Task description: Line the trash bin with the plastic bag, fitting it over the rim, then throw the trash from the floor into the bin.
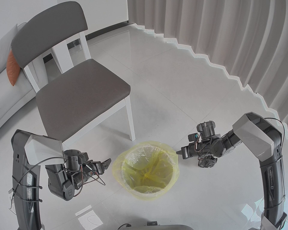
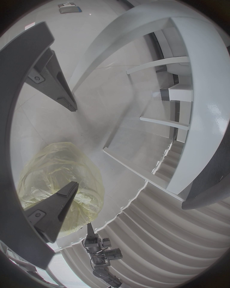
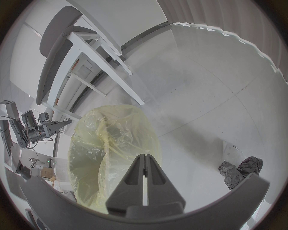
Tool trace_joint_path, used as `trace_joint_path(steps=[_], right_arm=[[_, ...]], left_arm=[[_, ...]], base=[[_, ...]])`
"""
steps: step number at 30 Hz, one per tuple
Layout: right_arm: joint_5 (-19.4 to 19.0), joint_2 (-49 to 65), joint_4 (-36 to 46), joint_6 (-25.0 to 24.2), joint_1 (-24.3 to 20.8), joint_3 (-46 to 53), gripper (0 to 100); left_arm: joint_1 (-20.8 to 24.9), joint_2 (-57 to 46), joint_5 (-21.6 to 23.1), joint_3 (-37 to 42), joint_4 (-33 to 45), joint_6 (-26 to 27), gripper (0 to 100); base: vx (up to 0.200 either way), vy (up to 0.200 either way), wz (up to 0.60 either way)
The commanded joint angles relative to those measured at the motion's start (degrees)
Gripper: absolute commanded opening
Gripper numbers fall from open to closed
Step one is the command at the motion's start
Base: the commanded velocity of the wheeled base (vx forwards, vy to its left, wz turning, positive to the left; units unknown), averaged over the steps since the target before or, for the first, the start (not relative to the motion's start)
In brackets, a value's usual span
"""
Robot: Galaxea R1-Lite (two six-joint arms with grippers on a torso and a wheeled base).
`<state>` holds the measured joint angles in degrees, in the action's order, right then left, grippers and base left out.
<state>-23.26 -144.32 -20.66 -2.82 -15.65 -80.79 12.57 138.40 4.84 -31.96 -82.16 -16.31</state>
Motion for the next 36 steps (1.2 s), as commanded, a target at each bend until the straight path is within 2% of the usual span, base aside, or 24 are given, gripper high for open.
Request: trace_joint_path(steps=[1,7,13,21,22,24,32,36], right_arm=[[-0.03,-1.66,0.01,0.0,-0.08,-1.21,0],[-1.26,-6.76,2.03,-0.08,-1.4,-7.19,0],[-1.53,-10.28,8.8,0.0,-2.01,-14.66,0],[-1.53,-11.59,11.26,0.09,-2.1,-17.83,0],[-1.53,-13.26,14.42,0.0,-2.1,-21.52,0],[-1.53,-13.7,16.18,0.0,-1.93,-22.75,0],[-1.44,-13.97,16.71,-0.08,-1.66,-23.63,0],[-1.35,-9.4,16.71,0.53,-0.43,-19.5,0]], left_arm=[[0.0,-0.06,-0.01,0.06,-0.01,-0.04,100],[0.09,-0.94,-0.09,0.59,-0.45,0.05,100],[0.0,-0.94,-0.09,0.76,-0.89,0.05,100],[0.09,-0.94,-0.01,0.76,-0.98,0.05,100],[0.26,-0.94,-0.09,0.76,-0.98,-0.04,100],[0.26,-0.94,-0.01,0.76,-1.33,-0.04,100],[0.18,-0.94,-0.09,0.94,-2.03,-0.12,100],[0.26,-0.94,-0.01,1.91,-3.0,-0.21,100]], base=[[0.0,0.0,0.0],[0.0,0.0,0.0],[0.0,0.0,0.0],[0.0,0.0,0.0],[0.0,0.0,0.0],[0.0,0.0,0.0],[0.0,0.0,0.0],[0.0,0.0,0.0]])
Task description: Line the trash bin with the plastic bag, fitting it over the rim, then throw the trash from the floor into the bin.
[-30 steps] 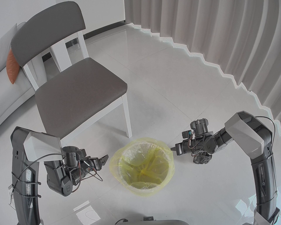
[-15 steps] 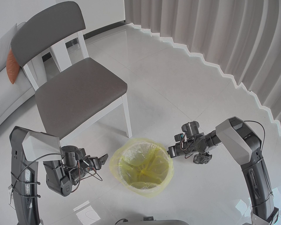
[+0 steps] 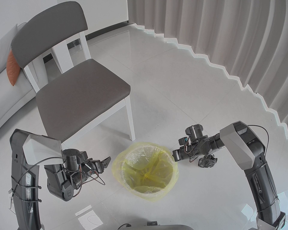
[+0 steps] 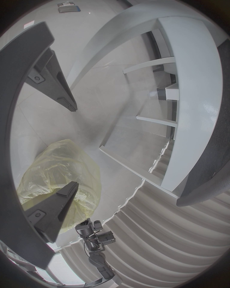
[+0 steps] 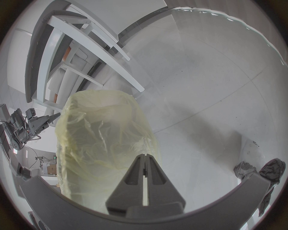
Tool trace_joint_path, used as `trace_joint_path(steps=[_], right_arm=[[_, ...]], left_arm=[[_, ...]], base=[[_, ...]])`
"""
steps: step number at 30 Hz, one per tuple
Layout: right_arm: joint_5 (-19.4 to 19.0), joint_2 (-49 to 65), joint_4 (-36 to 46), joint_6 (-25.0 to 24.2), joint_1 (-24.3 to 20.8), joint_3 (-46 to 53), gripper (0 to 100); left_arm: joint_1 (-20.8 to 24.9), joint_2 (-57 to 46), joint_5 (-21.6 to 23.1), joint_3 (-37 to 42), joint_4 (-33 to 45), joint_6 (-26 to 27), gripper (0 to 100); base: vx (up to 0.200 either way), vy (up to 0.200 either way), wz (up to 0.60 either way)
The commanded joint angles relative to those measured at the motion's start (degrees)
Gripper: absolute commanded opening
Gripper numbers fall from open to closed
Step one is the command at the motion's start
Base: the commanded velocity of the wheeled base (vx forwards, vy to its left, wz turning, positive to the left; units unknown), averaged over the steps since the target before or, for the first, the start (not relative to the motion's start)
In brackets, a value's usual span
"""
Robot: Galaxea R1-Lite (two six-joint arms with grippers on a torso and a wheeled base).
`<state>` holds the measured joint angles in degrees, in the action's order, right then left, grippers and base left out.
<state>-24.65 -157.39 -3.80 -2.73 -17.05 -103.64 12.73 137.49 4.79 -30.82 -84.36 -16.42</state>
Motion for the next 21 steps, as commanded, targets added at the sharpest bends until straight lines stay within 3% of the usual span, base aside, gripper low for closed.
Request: trace_joint_path(steps=[1,2,12,19,21], right_arm=[[0.04,4.46,-0.33,0.62,1.06,4.33,0],[0.13,5.08,-0.33,0.62,1.06,5.21,100],[0.48,11.41,-0.24,0.62,2.55,11.01,100],[0.74,19.14,-0.33,2.47,7.47,17.86,100],[2.41,20.99,-0.06,4.49,9.85,19.8,100]], left_arm=[[0.11,0.15,0.04,1.02,-1.42,-0.19,100],[0.11,0.41,0.13,1.2,-2.13,-0.28,100],[0.46,1.47,0.22,1.9,-4.5,-0.28,100],[0.28,1.03,0.83,1.99,-4.94,-0.1,100],[0.28,1.38,1.01,1.64,-5.55,-0.1,100]], base=[[0.0,0.0,0.0],[0.0,0.0,0.0],[0.0,0.0,0.0],[0.0,0.0,0.0],[0.0,0.0,0.0]])
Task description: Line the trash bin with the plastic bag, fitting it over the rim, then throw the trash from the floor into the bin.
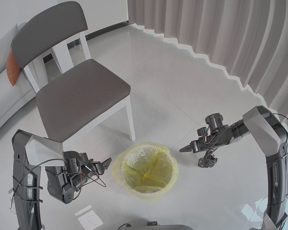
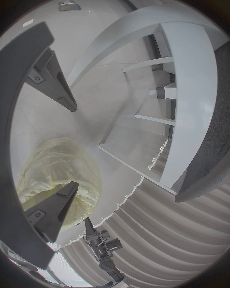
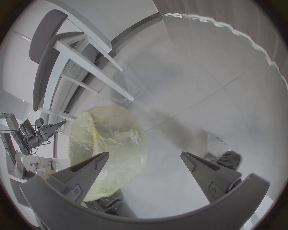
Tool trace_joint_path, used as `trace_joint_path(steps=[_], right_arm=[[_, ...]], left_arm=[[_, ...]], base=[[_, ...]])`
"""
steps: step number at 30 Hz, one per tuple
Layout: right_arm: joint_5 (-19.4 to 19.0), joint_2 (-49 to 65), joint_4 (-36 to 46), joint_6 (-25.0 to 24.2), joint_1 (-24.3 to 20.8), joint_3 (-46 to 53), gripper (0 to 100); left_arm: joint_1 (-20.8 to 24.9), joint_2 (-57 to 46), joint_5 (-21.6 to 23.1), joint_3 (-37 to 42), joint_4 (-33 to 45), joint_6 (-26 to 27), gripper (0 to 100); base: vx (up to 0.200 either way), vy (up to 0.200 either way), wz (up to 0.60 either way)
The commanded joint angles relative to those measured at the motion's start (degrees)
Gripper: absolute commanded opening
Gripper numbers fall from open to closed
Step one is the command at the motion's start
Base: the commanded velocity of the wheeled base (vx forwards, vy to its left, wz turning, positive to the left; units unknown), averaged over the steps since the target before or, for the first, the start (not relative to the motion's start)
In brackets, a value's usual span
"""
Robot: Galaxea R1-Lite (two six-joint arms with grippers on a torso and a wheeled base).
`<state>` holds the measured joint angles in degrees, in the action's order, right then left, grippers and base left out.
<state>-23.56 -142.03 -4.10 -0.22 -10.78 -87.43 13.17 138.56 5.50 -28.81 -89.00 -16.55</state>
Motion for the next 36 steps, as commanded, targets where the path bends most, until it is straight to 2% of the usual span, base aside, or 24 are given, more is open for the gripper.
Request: trace_joint_path(steps=[1,7,9,13,15,20,27,31,36], right_arm=[[1.59,5.71,0.23,2.68,4.18,3.93,100],[2.38,5.71,0.49,6.2,7.26,4.99,100],[3.7,5.36,0.49,7.51,8.49,4.64,100],[4.14,3.43,0.49,9.45,9.28,3.85,100],[5.63,1.93,0.84,10.41,9.37,3.14,100],[11.7,-2.55,4.45,12.35,9.37,-0.99,100],[12.49,-6.41,7.0,14.19,9.37,-5.29,100],[14.34,-11.16,10.51,14.55,10.07,-11.97,100],[14.69,-15.29,15.43,15.25,10.34,-18.48,100]], left_arm=[[-0.16,0.4,0.48,-0.46,-0.91,0.03,100],[-0.25,0.22,1.27,-0.02,-0.91,-0.06,100],[-0.42,-0.31,1.27,0.33,-1.0,-0.06,100],[-0.6,-1.19,1.27,1.21,-1.0,-0.06,100],[-0.6,-1.36,1.18,1.47,-1.0,-0.06,100],[-0.42,-2.86,0.92,2.7,-1.0,0.12,100],[-0.16,-4.09,0.74,2.7,-0.91,0.3,100],[0.28,-5.05,-0.14,3.32,-0.91,0.38,100],[0.11,-7.34,-0.31,4.81,-0.91,0.47,100]], base=[[0.0,0.0,0.0],[0.0,0.0,0.0],[0.0,0.0,0.0],[0.0,0.0,0.0],[0.0,0.0,0.0],[0.0,0.0,0.0],[0.0,0.0,0.0],[0.0,0.0,0.0],[0.0,0.0,0.0]])
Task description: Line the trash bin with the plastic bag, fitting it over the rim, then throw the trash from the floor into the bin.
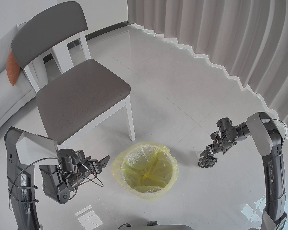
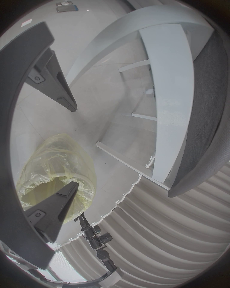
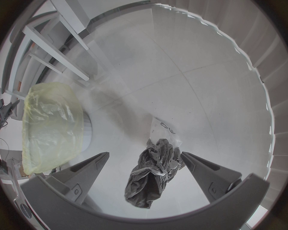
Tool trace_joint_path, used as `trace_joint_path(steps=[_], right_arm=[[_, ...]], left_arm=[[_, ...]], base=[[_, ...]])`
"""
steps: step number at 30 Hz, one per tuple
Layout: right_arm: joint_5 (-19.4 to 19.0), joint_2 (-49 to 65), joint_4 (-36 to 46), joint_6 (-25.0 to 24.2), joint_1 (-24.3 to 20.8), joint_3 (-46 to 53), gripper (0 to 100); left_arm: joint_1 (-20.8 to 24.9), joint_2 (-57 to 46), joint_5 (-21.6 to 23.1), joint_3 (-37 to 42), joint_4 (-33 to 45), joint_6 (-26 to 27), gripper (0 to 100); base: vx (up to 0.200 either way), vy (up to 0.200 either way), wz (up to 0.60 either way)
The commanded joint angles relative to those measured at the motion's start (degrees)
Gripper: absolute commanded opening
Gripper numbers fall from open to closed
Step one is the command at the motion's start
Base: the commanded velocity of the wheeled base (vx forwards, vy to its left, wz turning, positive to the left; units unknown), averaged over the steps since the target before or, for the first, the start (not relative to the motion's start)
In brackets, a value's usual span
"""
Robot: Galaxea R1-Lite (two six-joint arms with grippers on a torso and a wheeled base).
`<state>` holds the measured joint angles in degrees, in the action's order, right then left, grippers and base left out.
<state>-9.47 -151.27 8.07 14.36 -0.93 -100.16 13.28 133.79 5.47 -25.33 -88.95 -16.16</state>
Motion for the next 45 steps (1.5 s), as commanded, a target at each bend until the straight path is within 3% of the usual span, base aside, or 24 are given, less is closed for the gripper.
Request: trace_joint_path(steps=[1,10,11,23,31,34,39,45], right_arm=[[0.77,-6.58,4.15,1.2,0.66,-6.63,100],[3.06,-9.83,6.26,2.25,0.75,-10.41,100],[2.97,-10.09,6.34,2.43,0.4,-10.58,0],[3.41,-8.95,6.43,1.9,0.14,-10.5,0],[-0.64,9.68,5.55,2.34,-2.76,0.93,0],[-3.45,18.29,4.76,2.43,-5.84,6.2,0],[-3.71,28.67,0.54,2.25,-11.38,13.76,0],[-3.45,38.33,-11.15,2.08,-21.31,27.56,0]], left_arm=[[-0.09,-2.83,-0.29,1.43,-0.96,0.08,100],[0.08,-2.57,-0.29,0.81,-0.96,0.08,100],[0.08,-2.57,-0.29,0.81,-0.96,0.08,100],[-0.44,-2.31,-0.29,0.9,-0.96,-0.01,100],[-0.44,-1.96,-0.38,1.6,-0.96,-0.1,100],[-0.44,-1.52,-0.38,1.51,-0.96,-0.18,100],[-0.27,-0.73,-0.73,1.51,-0.96,-0.1,100],[-0.53,0.42,-1.78,1.43,-1.05,-0.1,100]], base=[[0.0,0.0,0.0],[0.0,0.0,0.0],[0.0,0.0,0.0],[0.0,0.0,0.0],[0.0,0.0,0.0],[0.0,0.0,0.0],[0.0,0.0,0.0],[0.0,0.0,0.0]])
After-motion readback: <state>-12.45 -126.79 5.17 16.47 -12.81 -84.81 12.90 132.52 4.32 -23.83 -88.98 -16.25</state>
